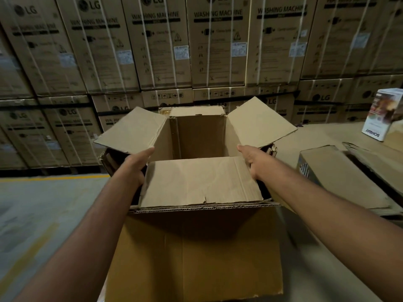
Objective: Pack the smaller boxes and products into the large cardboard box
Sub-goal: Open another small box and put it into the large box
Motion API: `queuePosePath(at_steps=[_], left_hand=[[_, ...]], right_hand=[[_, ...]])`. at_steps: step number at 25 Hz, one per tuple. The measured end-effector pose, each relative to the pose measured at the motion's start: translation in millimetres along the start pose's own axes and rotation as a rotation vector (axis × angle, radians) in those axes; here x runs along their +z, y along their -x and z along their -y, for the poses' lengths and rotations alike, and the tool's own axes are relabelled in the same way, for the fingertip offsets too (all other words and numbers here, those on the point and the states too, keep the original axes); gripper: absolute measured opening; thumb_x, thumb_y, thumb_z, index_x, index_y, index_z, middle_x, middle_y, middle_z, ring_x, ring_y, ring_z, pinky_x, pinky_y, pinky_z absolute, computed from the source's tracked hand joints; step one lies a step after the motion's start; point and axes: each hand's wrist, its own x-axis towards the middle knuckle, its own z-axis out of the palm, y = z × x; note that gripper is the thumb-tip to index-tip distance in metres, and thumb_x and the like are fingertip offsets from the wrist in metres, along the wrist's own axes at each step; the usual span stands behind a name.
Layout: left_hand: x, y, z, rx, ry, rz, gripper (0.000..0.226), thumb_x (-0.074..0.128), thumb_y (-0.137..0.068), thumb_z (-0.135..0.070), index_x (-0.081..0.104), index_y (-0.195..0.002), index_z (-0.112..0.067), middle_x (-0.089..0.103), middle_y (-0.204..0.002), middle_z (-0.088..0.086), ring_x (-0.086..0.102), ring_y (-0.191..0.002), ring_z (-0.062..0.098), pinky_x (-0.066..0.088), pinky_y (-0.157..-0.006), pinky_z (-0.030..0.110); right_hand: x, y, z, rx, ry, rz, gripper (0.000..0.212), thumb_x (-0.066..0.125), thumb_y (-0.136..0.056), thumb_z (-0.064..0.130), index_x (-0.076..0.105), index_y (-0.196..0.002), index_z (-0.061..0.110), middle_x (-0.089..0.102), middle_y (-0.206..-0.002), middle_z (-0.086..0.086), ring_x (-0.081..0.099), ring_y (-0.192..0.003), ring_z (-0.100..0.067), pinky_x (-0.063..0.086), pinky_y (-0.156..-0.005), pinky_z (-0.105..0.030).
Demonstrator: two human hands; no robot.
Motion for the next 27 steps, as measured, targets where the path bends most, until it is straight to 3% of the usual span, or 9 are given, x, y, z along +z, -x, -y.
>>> queuePosePath(at_steps=[2, 5, 11, 13, 15, 18, 21, 24, 27], left_hand=[[7.8, 9.4, -3.7, 0.038, -0.108, -0.061, 0.066, 0.071, -0.088, -0.051, 0.053, -0.137, -0.01, 0.064, -0.127, 0.012, 0.065, -0.106, 0.032, 0.057, -0.075, 0.044], [15.4, 28.9, -10.4, 0.258, -0.188, -0.247, 0.054, 0.055, -0.101, -0.046, 0.056, -0.135, -0.004, 0.062, -0.128, 0.012, 0.059, -0.115, 0.031, 0.045, -0.091, 0.036], [16.6, 76.8, -64.5, 0.602, -0.079, -0.347, 0.039, 0.054, -0.102, -0.043, 0.069, -0.114, -0.009, 0.067, -0.11, 0.007, 0.061, -0.107, 0.024, 0.042, -0.088, 0.029], [23.0, 96.7, -90.8, 0.7, -0.019, -0.348, 0.032, 0.053, -0.102, -0.043, 0.066, -0.102, -0.014, 0.066, -0.104, 0.007, 0.063, -0.106, 0.024, 0.045, -0.091, 0.031], [33.4, 114.8, -114.0, 0.745, 0.024, -0.345, 0.032, 0.051, -0.103, -0.045, 0.06, -0.095, -0.016, 0.064, -0.1, 0.005, 0.061, -0.098, 0.019, 0.042, -0.086, 0.028], [57.3, 135.8, -144.1, 0.812, 0.103, -0.292, 0.032, 0.049, -0.105, -0.044, 0.059, -0.091, -0.017, 0.061, -0.086, -0.002, 0.057, -0.084, 0.01, 0.042, -0.069, 0.024], [88.5, 141.1, -170.2, 0.891, 0.15, -0.234, 0.032, 0.05, -0.105, -0.04, 0.063, -0.096, -0.013, 0.061, -0.082, -0.005, 0.056, -0.077, 0.003, 0.042, -0.059, 0.014], [136.4, 143.5, -187.1, 0.944, 0.158, -0.161, 0.033, 0.048, -0.106, -0.038, 0.066, -0.099, -0.011, 0.058, -0.079, -0.007, 0.051, -0.07, -0.002, 0.04, -0.05, 0.007], [200.2, 141.7, -192.3, 0.935, 0.183, -0.09, 0.033, 0.048, -0.106, -0.039, 0.063, -0.092, -0.013, 0.06, -0.081, -0.006, 0.053, -0.071, -0.001, 0.042, -0.058, 0.014]], right_hand=[[3.5, -2.6, 3.1, -0.054, 0.07, -0.089, 0.058, 0.059, -0.101, 0.044, 0.05, -0.141, 0.003, 0.059, -0.138, -0.015, 0.061, -0.112, -0.034, 0.05, -0.099, -0.051], [3.4, 10.7, 8.4, -0.236, 0.133, -0.226, 0.05, 0.058, -0.104, 0.033, 0.053, -0.139, -0.002, 0.056, -0.144, -0.016, 0.053, -0.13, -0.035, 0.042, -0.108, -0.041], [1.0, 36.0, 58.7, -0.54, 0.122, -0.237, 0.038, 0.057, -0.104, 0.034, 0.059, -0.127, 0.004, 0.063, -0.128, -0.013, 0.058, -0.118, -0.033, 0.046, -0.098, -0.036], [1.5, 52.7, 89.5, -0.625, 0.062, -0.209, 0.029, 0.056, -0.105, 0.035, 0.057, -0.119, 0.009, 0.063, -0.11, -0.006, 0.058, -0.107, -0.026, 0.047, -0.095, -0.036], [-0.6, 65.8, 118.3, -0.696, 0.006, -0.185, 0.024, 0.056, -0.105, 0.036, 0.057, -0.105, 0.012, 0.059, -0.095, 0.0, 0.057, -0.099, -0.02, 0.05, -0.097, -0.038], [-11.6, 76.2, 160.0, -0.787, -0.029, -0.16, 0.025, 0.057, -0.104, 0.041, 0.057, -0.094, 0.018, 0.059, -0.092, 0.003, 0.06, -0.095, -0.018, 0.051, -0.094, -0.035], [-33.5, 79.8, 200.8, -0.878, -0.08, -0.16, 0.023, 0.057, -0.104, 0.04, 0.058, -0.116, 0.021, 0.058, -0.094, 0.008, 0.059, -0.097, -0.013, 0.049, -0.089, -0.03], [-67.6, 70.8, 236.0, -0.926, -0.105, -0.188, 0.035, 0.057, -0.104, 0.042, 0.057, -0.129, 0.018, 0.064, -0.112, 0.004, 0.062, -0.107, -0.015, 0.053, -0.098, -0.036], [-114.8, 43.6, 264.0, -0.95, -0.113, -0.229, 0.048, 0.057, -0.102, 0.045, 0.055, -0.138, 0.014, 0.064, -0.127, 0.0, 0.061, -0.118, -0.018, 0.052, -0.104, -0.04]])
